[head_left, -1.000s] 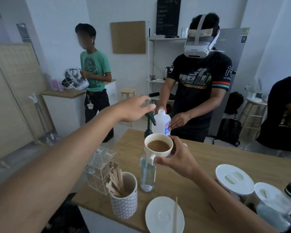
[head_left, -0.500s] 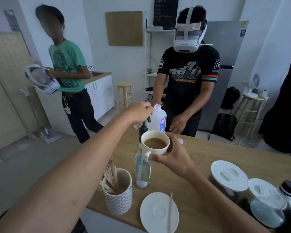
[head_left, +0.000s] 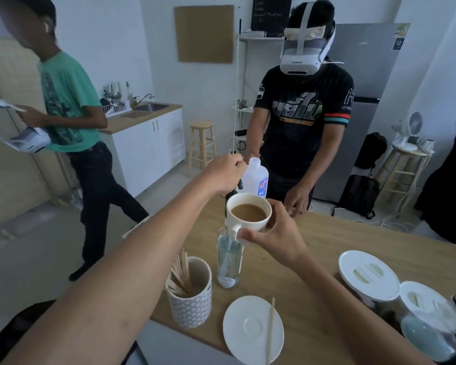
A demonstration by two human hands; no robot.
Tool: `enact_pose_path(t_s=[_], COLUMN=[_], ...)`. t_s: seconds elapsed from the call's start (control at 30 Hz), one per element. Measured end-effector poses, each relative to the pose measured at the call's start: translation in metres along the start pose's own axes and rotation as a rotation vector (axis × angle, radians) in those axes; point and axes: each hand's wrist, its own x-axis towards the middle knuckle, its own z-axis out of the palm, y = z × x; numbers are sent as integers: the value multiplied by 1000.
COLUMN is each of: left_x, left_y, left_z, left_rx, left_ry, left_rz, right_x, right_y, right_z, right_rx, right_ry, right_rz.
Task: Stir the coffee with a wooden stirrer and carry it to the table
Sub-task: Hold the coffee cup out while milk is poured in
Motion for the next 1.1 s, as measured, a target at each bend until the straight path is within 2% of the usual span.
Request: enact_pose_path(t_s=[0.87, 1.1], left_x=[0, 7], left_y=[-3, 0], left_z=[5, 6], left_rx=[142, 100], left_ry=[76, 68], left_rz=[70, -1], right_x=[4, 3], right_y=[-6, -7], right_z=[6, 4], right_rx=[50, 26], right_ry=[-39, -31], right_rz=[-40, -46])
